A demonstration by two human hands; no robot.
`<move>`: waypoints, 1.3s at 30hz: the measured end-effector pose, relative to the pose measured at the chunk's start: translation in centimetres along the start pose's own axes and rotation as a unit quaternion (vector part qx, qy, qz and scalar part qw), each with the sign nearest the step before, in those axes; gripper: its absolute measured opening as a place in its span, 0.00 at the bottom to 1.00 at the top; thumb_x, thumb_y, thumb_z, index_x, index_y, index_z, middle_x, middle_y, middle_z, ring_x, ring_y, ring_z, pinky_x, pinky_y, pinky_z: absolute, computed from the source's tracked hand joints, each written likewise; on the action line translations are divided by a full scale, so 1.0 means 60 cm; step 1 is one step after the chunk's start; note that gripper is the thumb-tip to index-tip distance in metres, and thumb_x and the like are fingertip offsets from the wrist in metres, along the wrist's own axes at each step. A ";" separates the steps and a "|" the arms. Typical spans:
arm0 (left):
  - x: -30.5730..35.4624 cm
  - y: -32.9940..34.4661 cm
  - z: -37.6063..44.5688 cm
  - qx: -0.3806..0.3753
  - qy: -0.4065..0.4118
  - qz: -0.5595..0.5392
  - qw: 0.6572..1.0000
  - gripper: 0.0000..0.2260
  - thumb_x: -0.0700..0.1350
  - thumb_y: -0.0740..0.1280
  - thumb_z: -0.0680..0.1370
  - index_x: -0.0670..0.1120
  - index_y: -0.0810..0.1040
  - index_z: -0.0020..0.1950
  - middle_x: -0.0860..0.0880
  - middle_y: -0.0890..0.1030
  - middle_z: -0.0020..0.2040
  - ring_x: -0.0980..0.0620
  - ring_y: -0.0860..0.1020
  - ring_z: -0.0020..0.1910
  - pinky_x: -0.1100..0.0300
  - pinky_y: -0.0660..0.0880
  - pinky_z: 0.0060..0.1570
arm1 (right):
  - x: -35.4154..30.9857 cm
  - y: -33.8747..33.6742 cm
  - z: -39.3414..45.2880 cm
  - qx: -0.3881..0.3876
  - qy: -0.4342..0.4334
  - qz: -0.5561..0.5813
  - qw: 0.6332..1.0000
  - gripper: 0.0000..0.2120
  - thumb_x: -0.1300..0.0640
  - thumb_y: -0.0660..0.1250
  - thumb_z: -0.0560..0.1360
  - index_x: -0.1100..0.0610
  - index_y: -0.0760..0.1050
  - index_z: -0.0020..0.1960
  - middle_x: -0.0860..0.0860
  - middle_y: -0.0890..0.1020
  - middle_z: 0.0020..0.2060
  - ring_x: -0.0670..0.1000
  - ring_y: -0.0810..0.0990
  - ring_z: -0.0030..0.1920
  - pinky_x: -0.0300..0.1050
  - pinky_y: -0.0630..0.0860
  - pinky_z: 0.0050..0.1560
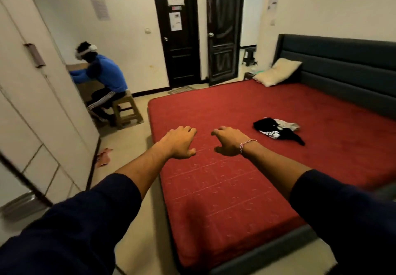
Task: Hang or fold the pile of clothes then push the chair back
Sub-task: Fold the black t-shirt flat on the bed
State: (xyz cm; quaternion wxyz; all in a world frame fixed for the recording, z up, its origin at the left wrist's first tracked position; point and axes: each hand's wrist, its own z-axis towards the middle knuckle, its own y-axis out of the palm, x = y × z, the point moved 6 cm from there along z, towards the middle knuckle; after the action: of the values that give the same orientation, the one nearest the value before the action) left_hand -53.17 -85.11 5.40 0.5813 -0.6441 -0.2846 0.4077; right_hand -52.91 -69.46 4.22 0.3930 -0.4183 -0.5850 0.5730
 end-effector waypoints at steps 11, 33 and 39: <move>0.154 0.099 0.400 -0.039 0.092 -0.064 0.993 0.33 0.58 0.65 0.78 0.42 0.59 0.77 0.42 0.67 0.73 0.39 0.69 0.68 0.40 0.73 0.60 | 0.369 0.097 0.110 -0.058 0.124 0.028 0.990 0.33 0.45 0.70 0.77 0.56 0.63 0.76 0.59 0.70 0.69 0.60 0.73 0.66 0.57 0.74 0.64; 0.389 0.256 0.938 -0.114 0.116 -0.162 0.973 0.31 0.55 0.67 0.78 0.42 0.62 0.76 0.40 0.69 0.72 0.38 0.71 0.67 0.40 0.72 0.63 | 0.898 0.311 0.267 -0.142 0.187 0.132 0.963 0.29 0.44 0.68 0.78 0.55 0.67 0.74 0.57 0.70 0.70 0.59 0.72 0.68 0.56 0.73 0.67; 0.453 0.351 1.063 -0.182 0.082 -0.184 0.962 0.28 0.53 0.67 0.78 0.43 0.65 0.74 0.41 0.72 0.69 0.40 0.72 0.66 0.42 0.73 0.63 | 1.054 0.416 0.340 -0.155 0.203 0.215 0.943 0.25 0.48 0.66 0.80 0.60 0.70 0.72 0.59 0.73 0.69 0.59 0.72 0.69 0.51 0.70 0.69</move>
State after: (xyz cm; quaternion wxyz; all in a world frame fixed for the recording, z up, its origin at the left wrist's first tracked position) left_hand -96.30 -32.72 -20.01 0.5404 -0.7068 -0.4191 0.1810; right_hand -92.65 -17.14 -22.67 0.3014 -0.6974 -0.4701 0.4492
